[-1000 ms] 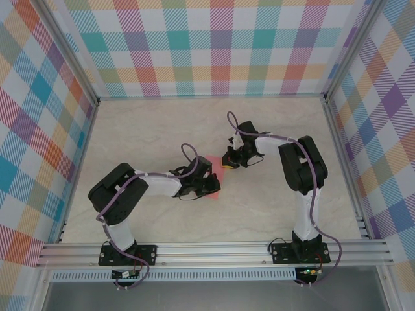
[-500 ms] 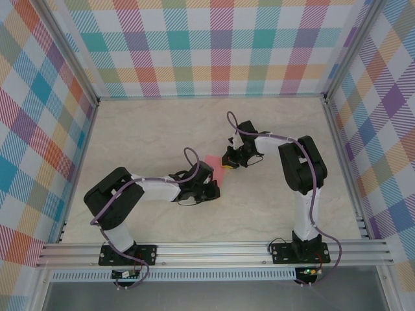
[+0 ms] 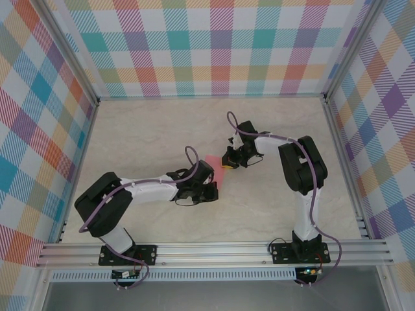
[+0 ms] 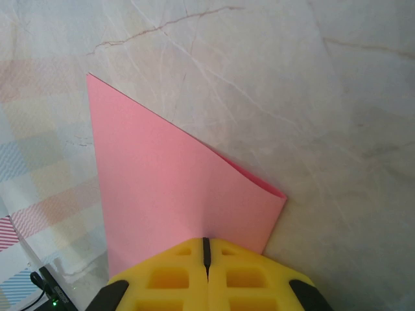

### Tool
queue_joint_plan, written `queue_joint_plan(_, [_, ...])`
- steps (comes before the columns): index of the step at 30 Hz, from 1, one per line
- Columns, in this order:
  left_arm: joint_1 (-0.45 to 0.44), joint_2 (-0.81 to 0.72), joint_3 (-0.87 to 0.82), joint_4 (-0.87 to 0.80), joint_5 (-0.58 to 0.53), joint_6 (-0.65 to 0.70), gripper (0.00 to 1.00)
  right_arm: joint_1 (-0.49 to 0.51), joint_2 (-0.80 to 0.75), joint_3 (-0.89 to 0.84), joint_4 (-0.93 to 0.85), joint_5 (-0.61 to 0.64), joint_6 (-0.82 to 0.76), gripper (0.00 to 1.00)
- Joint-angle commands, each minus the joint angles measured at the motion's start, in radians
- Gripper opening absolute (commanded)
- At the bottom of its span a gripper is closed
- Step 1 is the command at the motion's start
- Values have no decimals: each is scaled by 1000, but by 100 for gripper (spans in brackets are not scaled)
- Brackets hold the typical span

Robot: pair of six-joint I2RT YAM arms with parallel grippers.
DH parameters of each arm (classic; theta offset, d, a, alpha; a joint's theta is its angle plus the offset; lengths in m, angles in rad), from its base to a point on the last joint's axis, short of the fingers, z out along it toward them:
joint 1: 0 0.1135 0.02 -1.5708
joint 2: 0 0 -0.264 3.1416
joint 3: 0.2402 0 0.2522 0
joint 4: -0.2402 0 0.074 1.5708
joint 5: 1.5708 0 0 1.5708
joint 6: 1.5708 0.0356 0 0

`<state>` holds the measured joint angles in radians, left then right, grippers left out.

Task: Fold a paper plane with a square sheet of paper (pick it up from the middle)
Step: First fold in half a square sheet of paper at the center of the table.

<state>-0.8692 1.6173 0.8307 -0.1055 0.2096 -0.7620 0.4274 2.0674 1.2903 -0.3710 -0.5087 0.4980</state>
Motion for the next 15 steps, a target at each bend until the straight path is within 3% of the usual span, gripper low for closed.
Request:
queue_joint_plan(1, [-8, -54, 7, -18, -98, -18, 4, 17, -7, -105, -36, 160, 82, 0])
queue_joint_plan(4, [-6, -72, -33, 51, -118, -65, 4, 18, -80, -196, 13, 186, 188, 0])
queue_joint_plan(9, [-9, -32, -80, 194, -56, -134, 4, 19, -200, -307, 90, 214, 311, 0])
queue_joint_plan(15, [-8, 13, -90, 210, -50, -142, 3, 19, -278, -331, 195, 132, 241, 0])
